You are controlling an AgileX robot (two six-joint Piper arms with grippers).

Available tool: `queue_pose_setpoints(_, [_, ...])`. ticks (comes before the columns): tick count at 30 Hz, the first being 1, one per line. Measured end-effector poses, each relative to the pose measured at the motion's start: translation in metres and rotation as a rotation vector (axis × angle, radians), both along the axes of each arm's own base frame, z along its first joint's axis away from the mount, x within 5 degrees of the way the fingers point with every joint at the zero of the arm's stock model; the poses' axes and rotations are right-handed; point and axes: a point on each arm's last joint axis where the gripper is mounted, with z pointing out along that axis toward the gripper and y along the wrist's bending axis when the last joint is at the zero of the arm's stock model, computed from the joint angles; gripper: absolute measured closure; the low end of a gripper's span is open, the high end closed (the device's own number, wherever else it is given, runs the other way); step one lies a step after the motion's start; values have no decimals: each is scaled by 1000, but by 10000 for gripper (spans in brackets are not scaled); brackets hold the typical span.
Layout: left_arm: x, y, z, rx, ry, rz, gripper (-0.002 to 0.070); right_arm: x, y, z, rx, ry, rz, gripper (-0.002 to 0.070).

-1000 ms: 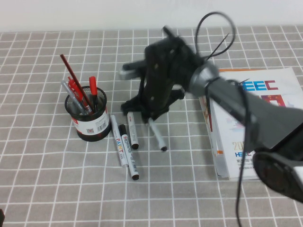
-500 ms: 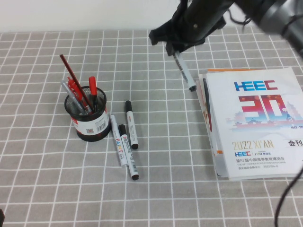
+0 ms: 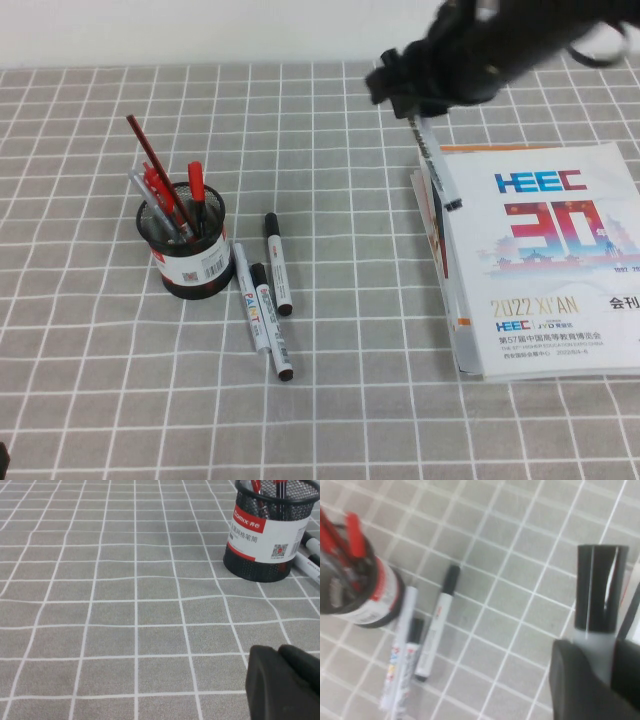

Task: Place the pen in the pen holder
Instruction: Place the pen onto the pen holder

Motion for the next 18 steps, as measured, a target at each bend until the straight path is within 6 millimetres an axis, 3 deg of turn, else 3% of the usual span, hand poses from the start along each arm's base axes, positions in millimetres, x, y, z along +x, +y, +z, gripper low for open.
queue_pose_setpoints(4, [0, 0, 0, 0, 0, 0, 678, -37, -13, -1, 147, -119, 54, 578])
queue_pose_setpoints(8, [0, 0, 0, 0, 0, 0, 678, -63, -20, -18, 357, -222, 69, 578])
queue_pose_setpoints(12, [0, 0, 0, 0, 0, 0, 678, -63, -18, -41, 431, -235, 59, 578])
queue_pose_setpoints(18, [0, 0, 0, 0, 0, 0, 678, -53, -3, -48, 428, -347, 205, 578])
